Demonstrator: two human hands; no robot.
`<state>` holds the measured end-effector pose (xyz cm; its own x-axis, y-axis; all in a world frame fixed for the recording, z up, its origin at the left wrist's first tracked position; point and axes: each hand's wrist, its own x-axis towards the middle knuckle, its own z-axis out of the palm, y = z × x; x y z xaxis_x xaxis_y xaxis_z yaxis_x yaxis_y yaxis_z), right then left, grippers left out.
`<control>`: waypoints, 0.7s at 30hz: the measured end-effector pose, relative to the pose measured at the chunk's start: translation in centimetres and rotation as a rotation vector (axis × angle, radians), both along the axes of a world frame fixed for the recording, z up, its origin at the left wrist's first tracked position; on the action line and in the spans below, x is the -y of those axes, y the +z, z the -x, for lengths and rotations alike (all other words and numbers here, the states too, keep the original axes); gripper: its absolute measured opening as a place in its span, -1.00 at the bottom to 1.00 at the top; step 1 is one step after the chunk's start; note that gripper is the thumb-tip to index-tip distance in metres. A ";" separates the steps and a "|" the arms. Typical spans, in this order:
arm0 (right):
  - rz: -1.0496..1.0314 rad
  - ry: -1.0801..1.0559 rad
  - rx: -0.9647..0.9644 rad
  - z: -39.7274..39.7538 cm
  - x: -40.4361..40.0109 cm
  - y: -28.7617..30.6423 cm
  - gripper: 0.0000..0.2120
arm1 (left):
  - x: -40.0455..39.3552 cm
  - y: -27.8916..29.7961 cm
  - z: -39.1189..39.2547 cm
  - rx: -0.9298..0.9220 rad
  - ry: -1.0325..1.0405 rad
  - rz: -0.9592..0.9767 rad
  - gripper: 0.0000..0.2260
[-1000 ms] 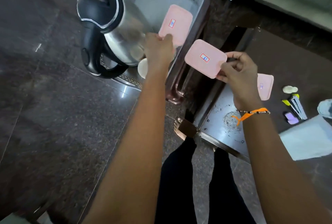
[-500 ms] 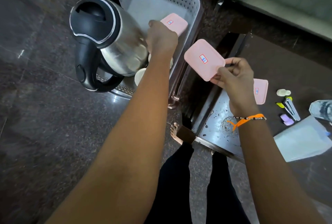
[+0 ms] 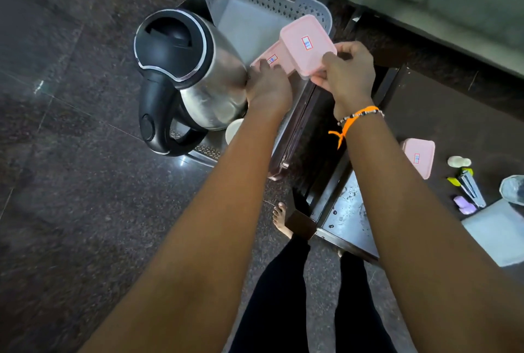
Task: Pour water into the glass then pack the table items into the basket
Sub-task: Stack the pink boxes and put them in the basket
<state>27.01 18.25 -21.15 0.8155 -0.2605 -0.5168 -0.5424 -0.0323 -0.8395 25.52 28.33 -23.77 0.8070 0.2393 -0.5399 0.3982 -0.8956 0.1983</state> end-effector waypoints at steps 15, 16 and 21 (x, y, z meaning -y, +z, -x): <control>0.001 -0.021 -0.045 -0.7 0.0 -0.7 -0.92 | -0.4 0.5 -1.9 0.009 0.190 0.155 -0.65; -0.022 -0.025 -0.056 -0.6 0.0 -0.7 -0.92 | -0.5 0.9 -2.0 0.009 0.184 0.166 -0.67; -0.098 -0.053 -0.105 0.6 -0.6 -0.8 -0.92 | -0.9 1.8 -1.2 0.111 0.338 0.358 -0.74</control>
